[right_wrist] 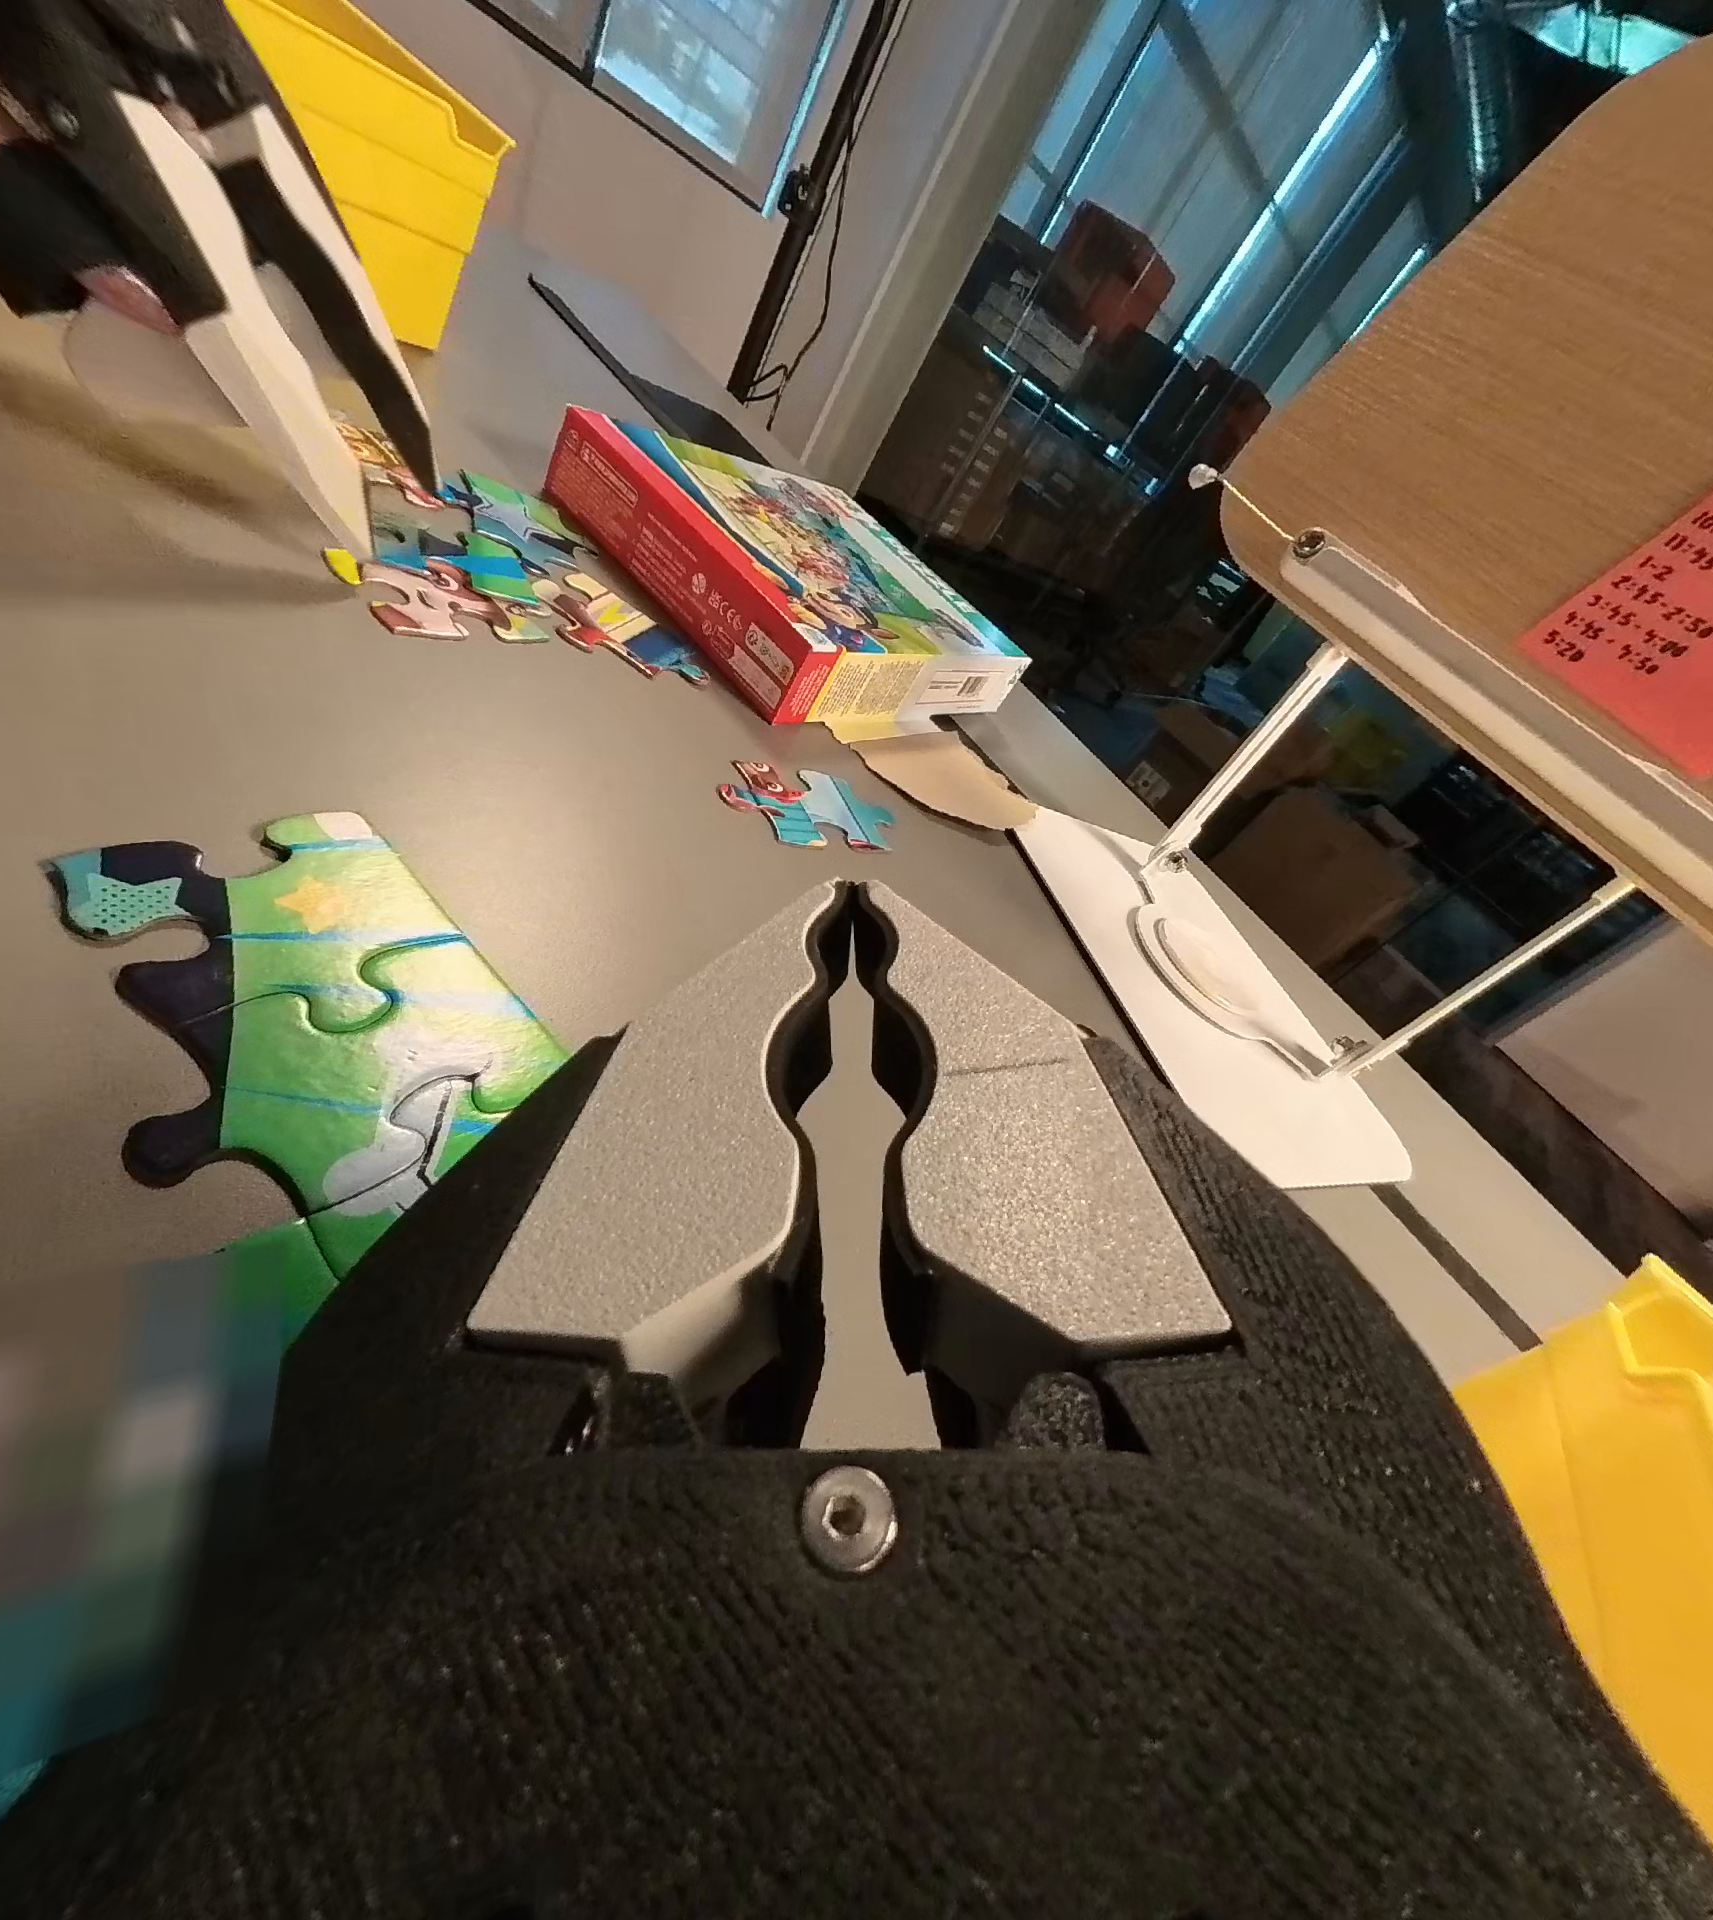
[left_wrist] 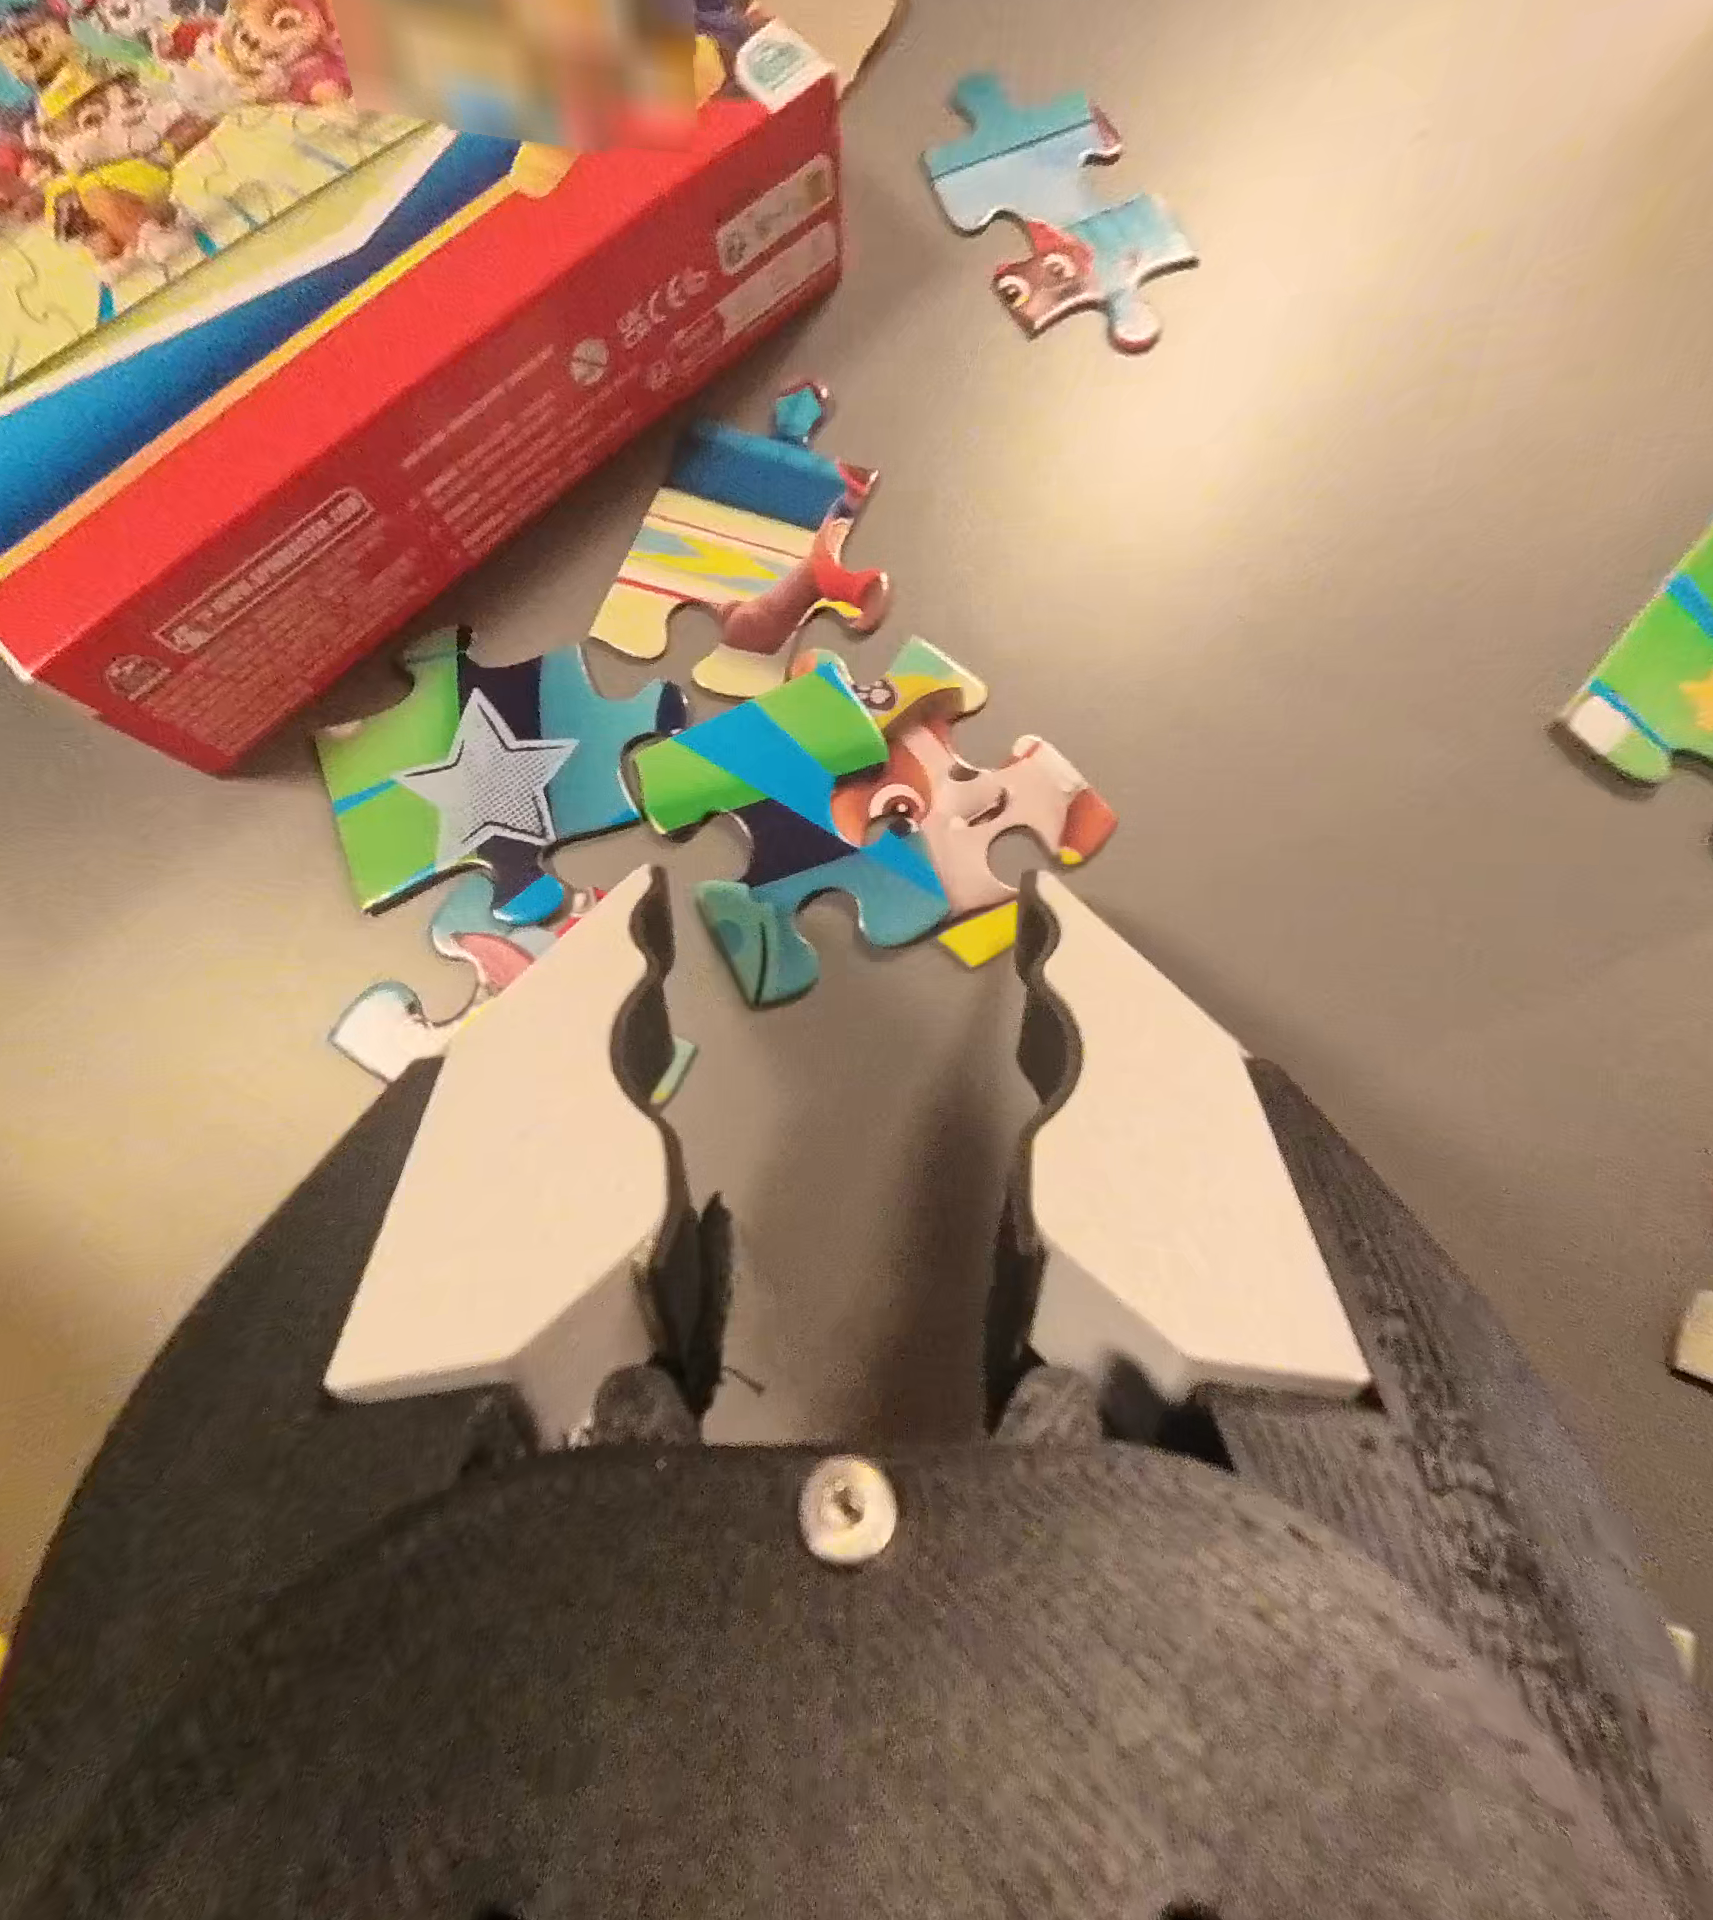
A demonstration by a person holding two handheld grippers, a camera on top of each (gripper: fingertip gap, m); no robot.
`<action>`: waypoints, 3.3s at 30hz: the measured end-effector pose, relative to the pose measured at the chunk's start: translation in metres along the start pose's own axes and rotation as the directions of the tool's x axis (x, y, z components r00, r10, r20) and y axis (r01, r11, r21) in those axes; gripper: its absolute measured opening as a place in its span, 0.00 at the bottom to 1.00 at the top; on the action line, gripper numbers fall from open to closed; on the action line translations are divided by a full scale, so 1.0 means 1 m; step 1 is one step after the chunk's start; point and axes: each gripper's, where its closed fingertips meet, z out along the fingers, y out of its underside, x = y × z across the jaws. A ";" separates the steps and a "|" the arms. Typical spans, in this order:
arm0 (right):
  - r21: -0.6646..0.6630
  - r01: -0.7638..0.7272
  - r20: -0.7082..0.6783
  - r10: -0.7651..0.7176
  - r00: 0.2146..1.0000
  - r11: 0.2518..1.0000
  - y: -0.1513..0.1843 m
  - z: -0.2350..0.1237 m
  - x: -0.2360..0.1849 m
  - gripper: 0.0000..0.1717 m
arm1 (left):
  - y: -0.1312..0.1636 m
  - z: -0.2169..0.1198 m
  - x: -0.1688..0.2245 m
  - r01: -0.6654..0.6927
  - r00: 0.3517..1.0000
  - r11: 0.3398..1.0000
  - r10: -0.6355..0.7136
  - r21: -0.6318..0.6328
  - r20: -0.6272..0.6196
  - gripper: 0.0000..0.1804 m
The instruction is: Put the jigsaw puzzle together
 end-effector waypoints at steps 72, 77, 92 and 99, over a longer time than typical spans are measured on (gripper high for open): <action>-0.002 -0.001 0.004 0.001 1.000 1.000 0.000 0.000 -0.001 0.00 | -0.007 -0.026 -0.027 0.134 0.981 0.983 -0.150 0.127 0.125 0.33; -0.002 -0.001 0.005 0.001 1.000 1.000 0.001 0.000 -0.001 0.00 | -0.006 -0.008 -0.058 0.196 0.963 0.976 -0.210 0.096 0.167 0.42; -0.004 -0.001 0.007 0.001 1.000 1.000 0.001 0.001 -0.001 0.00 | -0.009 0.023 -0.082 0.227 0.957 0.973 -0.233 0.053 0.175 0.45; -0.006 0.001 0.007 -0.001 1.000 1.000 0.001 0.001 -0.001 0.00 | -0.008 0.021 -0.074 0.201 0.971 0.980 -0.199 -0.003 0.136 0.38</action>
